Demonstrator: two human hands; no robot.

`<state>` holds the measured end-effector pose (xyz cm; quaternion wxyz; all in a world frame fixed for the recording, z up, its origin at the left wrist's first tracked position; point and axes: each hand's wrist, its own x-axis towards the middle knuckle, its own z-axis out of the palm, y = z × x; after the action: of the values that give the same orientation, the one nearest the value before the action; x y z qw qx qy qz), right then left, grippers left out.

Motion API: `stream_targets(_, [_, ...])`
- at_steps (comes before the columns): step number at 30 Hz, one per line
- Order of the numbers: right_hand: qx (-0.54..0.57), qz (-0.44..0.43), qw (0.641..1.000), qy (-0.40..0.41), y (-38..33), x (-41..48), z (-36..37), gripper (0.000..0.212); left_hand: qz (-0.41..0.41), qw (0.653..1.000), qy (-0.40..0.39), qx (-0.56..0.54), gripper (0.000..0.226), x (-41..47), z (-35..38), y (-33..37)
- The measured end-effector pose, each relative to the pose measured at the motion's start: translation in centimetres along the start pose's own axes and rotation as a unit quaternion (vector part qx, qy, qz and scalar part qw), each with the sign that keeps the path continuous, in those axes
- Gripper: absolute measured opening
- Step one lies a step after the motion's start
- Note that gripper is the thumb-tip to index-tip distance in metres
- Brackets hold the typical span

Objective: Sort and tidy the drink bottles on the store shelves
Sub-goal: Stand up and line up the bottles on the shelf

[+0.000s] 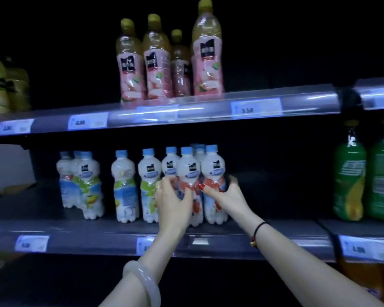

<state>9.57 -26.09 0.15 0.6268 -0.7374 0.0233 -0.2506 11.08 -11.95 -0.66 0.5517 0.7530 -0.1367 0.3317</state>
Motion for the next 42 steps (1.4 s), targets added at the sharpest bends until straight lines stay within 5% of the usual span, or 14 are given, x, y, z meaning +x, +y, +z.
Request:
stream_targets(3, [0.010, -0.007, 1.000, -0.012, 1.1, 0.8, 1.3, 0.056, -0.023, 0.998, -0.064, 0.019, 0.040, 1.3, -1.1, -2.5])
stream_targets(9, [0.023, -0.037, 0.999, 0.004, 2.3, 1.4, 1.9, 0.056, 0.006, 0.982, -0.172, -0.081, 0.044, 1.2, -1.0, -4.0])
stream_targets(14, [-0.033, -0.045, 0.994, 0.093, 1.6, -0.1, 2.8, 0.066, 0.017, 0.996, -0.051, -0.075, 0.018, 3.4, -4.6, -5.9])
stream_targets(17, [-0.192, -0.118, 0.934, 0.278, 0.2, -1.4, 5.0, 0.077, 0.018, 0.996, 0.077, -0.031, 0.012, 6.7, -8.7, -8.3])
stream_targets(20, [-0.214, -0.270, 0.875, 0.339, -2.6, -3.1, 10.6, 0.054, 0.010, 0.997, 0.072, -0.015, 0.012, 9.4, -12.3, -10.8])
stream_targets(22, [-0.224, -0.342, 0.857, 0.313, -4.1, -3.5, 16.0, 0.042, 0.005, 0.999, 0.048, -0.018, 0.015, 10.8, -14.2, -12.7])
stream_targets(26, [-0.160, -0.315, 0.926, 0.131, -5.0, -3.8, 27.0, 0.016, 0.006, 0.995, 0.094, -0.021, 0.021, 13.9, -18.2, -16.0])
stream_targets(31, [-0.157, -0.151, 0.975, 0.051, -4.3, -0.7, 36.9, 0.055, -0.095, 0.990, 0.107, -0.018, 0.062, 20.8, -23.9, -23.0])
stream_targets(34, [-0.056, -0.027, 0.996, 0.058, -3.9, 2.0, 39.1, 0.065, -0.167, 0.985, 0.007, -0.041, 0.093, 25.4, -25.1, -26.6])
stream_targets(37, [0.000, 0.010, 0.999, 0.047, -3.0, 3.9, 39.4, 0.047, -0.202, 0.961, -0.136, -0.130, 0.115, 27.8, -24.8, -29.0])
stream_targets(42, [0.106, -0.009, 0.994, 0.010, -2.0, 5.3, 39.1, 0.034, -0.156, 0.922, -0.239, -0.261, 0.084, 29.1, -24.0, -30.9])
